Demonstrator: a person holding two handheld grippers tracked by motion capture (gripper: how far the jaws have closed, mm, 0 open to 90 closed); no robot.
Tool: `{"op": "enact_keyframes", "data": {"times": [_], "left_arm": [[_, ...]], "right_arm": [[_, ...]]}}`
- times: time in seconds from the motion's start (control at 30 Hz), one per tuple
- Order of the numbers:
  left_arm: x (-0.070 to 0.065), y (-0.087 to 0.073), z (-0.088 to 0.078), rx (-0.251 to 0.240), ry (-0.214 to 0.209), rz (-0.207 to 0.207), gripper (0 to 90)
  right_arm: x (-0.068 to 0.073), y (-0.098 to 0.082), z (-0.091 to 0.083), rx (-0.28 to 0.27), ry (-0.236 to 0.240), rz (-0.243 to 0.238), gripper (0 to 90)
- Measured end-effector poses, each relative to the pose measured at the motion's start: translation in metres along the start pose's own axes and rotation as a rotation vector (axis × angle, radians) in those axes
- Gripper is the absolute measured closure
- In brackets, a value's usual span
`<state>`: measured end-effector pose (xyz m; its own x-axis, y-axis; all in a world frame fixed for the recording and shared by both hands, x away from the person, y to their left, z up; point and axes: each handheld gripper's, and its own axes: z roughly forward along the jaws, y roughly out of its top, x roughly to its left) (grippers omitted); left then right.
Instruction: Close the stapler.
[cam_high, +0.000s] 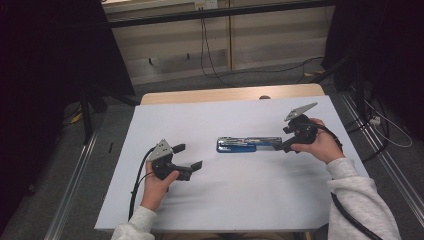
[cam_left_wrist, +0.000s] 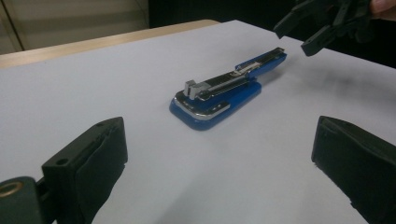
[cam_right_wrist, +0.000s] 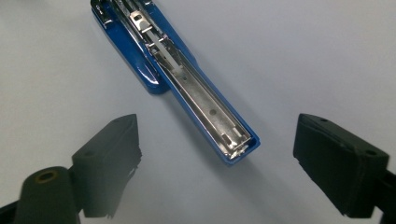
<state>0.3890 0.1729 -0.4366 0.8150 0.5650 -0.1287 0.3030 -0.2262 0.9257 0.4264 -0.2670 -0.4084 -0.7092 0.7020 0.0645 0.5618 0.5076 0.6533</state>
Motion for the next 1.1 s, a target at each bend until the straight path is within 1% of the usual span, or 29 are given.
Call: {"op": "enact_keyframes", "data": {"times": [0.03,0.13,0.17,0.2,0.23,0.27,0.3,0.33,0.4,0.43,0.47,0.5,0.53,0.57,0.6,0.63,0.67,0.7,0.73,0.8,0.83,0.87,0.9,0.93,0.97,1.0,1.03,1.07,1.1], "left_arm": [[0.000,0.001,0.001,-0.003,0.004,0.000,4.0],[0.001,0.004,0.005,0.005,0.021,-0.005,4.3],[0.003,0.005,0.008,0.009,0.039,-0.017,8.9],[0.003,0.005,0.008,0.009,0.039,-0.017,12.1],[0.004,0.006,0.009,0.004,0.051,-0.021,12.1],[0.004,0.006,0.010,0.002,0.052,-0.031,15.5],[0.006,0.006,0.011,0.001,0.062,-0.036,24.6],[0.007,0.006,0.012,0.004,0.069,-0.042,24.6],[0.009,0.007,0.016,0.028,0.073,-0.044,33.4],[0.009,0.008,0.018,0.030,0.074,-0.044,38.2],[0.009,0.008,0.020,0.035,0.075,-0.046,43.8],[0.009,0.009,0.023,0.040,0.070,-0.049,54.5],[0.009,0.010,0.026,0.051,0.078,-0.049,54.5],[0.010,0.009,0.031,0.061,0.093,-0.064,63.4],[0.010,0.009,0.031,0.061,0.093,-0.064,67.9],[0.011,0.009,0.034,0.074,0.098,-0.070,67.9],[0.012,0.009,0.037,0.093,0.102,-0.060,71.4],[0.013,0.010,0.040,0.103,0.102,-0.056,75.6],[0.013,0.011,0.047,0.110,0.089,-0.071,81.4],[0.012,0.012,0.050,0.118,0.092,-0.071,87.2],[0.013,0.012,0.053,0.137,0.093,-0.067,87.2],[0.013,0.012,0.056,0.149,0.091,-0.070,90.0],[0.013,0.012,0.060,0.166,0.081,-0.076,90.0],[0.013,0.013,0.063,0.171,0.081,-0.076,90.0],[0.013,0.013,0.065,0.186,0.088,-0.068,90.0],[0.012,0.014,0.069,0.182,0.082,-0.079,90.0],[0.012,0.014,0.071,0.188,0.083,-0.079,90.0],[0.012,0.015,0.074,0.199,0.086,-0.074,90.0],[0.012,0.015,0.076,0.207,0.083,-0.070,90.0]], "right_arm": [[0.000,0.000,0.000,0.000,0.000,0.000,18.3],[-0.002,-0.003,-0.004,-0.023,-0.018,0.015,25.0],[-0.002,-0.005,-0.007,-0.033,-0.027,0.027,33.5],[-0.002,-0.006,-0.008,-0.033,-0.034,0.031,37.0],[-0.002,-0.006,-0.008,-0.033,-0.034,0.031,37.0],[-0.002,-0.007,-0.009,-0.031,-0.042,0.035,41.0],[-0.001,-0.009,-0.010,-0.029,-0.057,0.040,50.1],[-0.001,-0.009,-0.010,-0.029,-0.057,0.040,50.1],[0.000,-0.012,-0.012,-0.033,-0.064,0.045,58.1],[0.000,-0.014,-0.013,-0.033,-0.074,0.050,61.8],[0.000,-0.015,-0.014,-0.035,-0.083,0.054,66.3],[0.000,-0.017,-0.016,-0.041,-0.090,0.065,72.1],[0.000,-0.017,-0.016,-0.041,-0.090,0.065,72.1],[0.000,-0.019,-0.017,-0.044,-0.101,0.078,78.6],[0.000,-0.019,-0.017,-0.044,-0.101,0.078,78.6],[-0.001,-0.020,-0.017,-0.044,-0.109,0.082,81.2],[-0.001,-0.021,-0.017,-0.046,-0.113,0.088,83.3],[-0.002,-0.022,-0.016,-0.047,-0.121,0.092,86.3],[-0.003,-0.024,-0.014,-0.042,-0.131,0.103,89.7],[-0.003,-0.024,-0.013,-0.041,-0.133,0.107,90.0],[-0.003,-0.025,-0.011,-0.032,-0.137,0.107,90.0],[-0.002,-0.025,-0.010,-0.026,-0.150,0.100,90.0],[-0.002,-0.026,-0.008,-0.017,-0.157,0.099,90.0],[-0.001,-0.026,-0.003,0.002,-0.162,0.089,90.0],[-0.001,-0.026,-0.003,0.002,-0.162,0.089,90.0],[0.000,-0.026,0.000,0.014,-0.162,0.085,90.0],[0.000,-0.027,0.001,0.022,-0.175,0.081,90.0],[-0.001,-0.028,0.002,0.035,-0.169,0.087,90.0],[-0.001,-0.028,0.002,0.035,-0.169,0.087,90.0]]}}
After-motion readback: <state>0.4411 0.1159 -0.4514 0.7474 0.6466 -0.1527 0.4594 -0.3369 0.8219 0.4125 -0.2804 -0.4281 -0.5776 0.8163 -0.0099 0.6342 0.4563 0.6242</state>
